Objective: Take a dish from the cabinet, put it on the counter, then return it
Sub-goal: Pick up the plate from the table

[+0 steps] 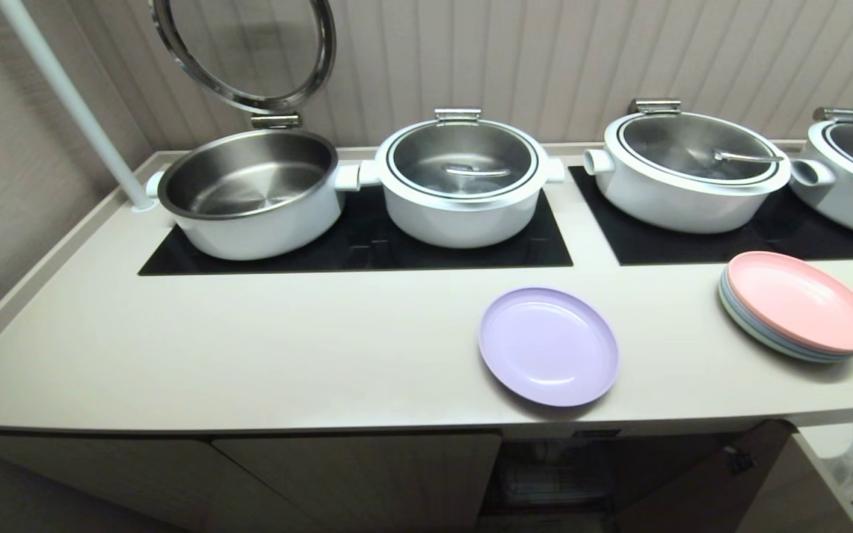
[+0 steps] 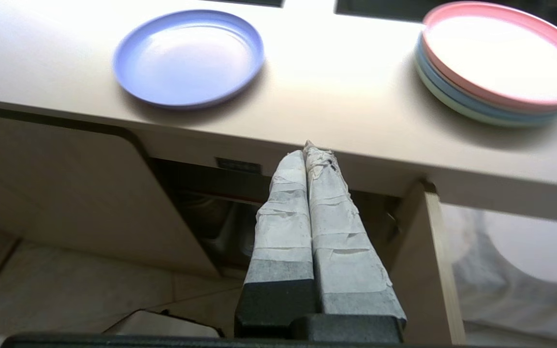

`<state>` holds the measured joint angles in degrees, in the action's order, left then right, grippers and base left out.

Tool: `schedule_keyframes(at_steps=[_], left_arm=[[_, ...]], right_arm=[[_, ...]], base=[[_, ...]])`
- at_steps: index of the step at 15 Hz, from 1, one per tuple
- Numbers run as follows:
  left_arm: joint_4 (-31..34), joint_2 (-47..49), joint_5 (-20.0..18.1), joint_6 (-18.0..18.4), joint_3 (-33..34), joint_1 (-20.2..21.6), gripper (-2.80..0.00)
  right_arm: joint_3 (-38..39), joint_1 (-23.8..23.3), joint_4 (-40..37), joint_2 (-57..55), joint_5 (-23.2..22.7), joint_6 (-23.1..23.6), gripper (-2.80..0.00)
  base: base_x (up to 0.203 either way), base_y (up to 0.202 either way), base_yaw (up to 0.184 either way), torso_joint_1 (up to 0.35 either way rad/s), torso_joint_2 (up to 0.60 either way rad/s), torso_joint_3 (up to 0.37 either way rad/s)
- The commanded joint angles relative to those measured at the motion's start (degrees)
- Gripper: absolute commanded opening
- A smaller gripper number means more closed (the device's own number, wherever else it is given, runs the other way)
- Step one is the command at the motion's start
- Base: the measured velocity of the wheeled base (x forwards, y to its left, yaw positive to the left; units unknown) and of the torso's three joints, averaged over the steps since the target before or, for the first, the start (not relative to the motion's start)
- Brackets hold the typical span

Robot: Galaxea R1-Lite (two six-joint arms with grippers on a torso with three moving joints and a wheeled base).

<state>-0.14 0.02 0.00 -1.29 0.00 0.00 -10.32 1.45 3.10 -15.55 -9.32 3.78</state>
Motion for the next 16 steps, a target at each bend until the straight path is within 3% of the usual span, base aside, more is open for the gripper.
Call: schedule_keyframes(at_steps=[1, 7, 12, 16], left_arm=[[-0.03, -0.02, 0.00, -0.03, 0.00, 0.00, -2.80], [-0.03, -0.02, 0.00, -0.03, 0.00, 0.00, -2.80], [-0.03, -0.02, 0.00, -0.03, 0.00, 0.00, -2.80], [-0.03, -0.02, 0.00, -0.03, 0.00, 0.00, -2.80]], right_arm=[[-4.95, 1.49, 0.23, -11.06, -2.52, 0.19, -2.80], [-16.84, 2.12, 1.88, -29.41, -15.33, 0.06, -2.80], [-29.08, 2.34, 1.73, -48.41, -16.80, 0.08, -2.80], [-37.40, 5.21, 1.59, -61.30, -16.75, 0.21, -2.80]], base=[[0.000, 0.000, 0.000, 0.000, 0.00, 0.000], [0.000, 0.000, 0.000, 0.000, 0.00, 0.000], [0.000, 0.000, 0.000, 0.000, 0.00, 0.000], [0.000, 0.000, 0.000, 0.000, 0.00, 0.000]])
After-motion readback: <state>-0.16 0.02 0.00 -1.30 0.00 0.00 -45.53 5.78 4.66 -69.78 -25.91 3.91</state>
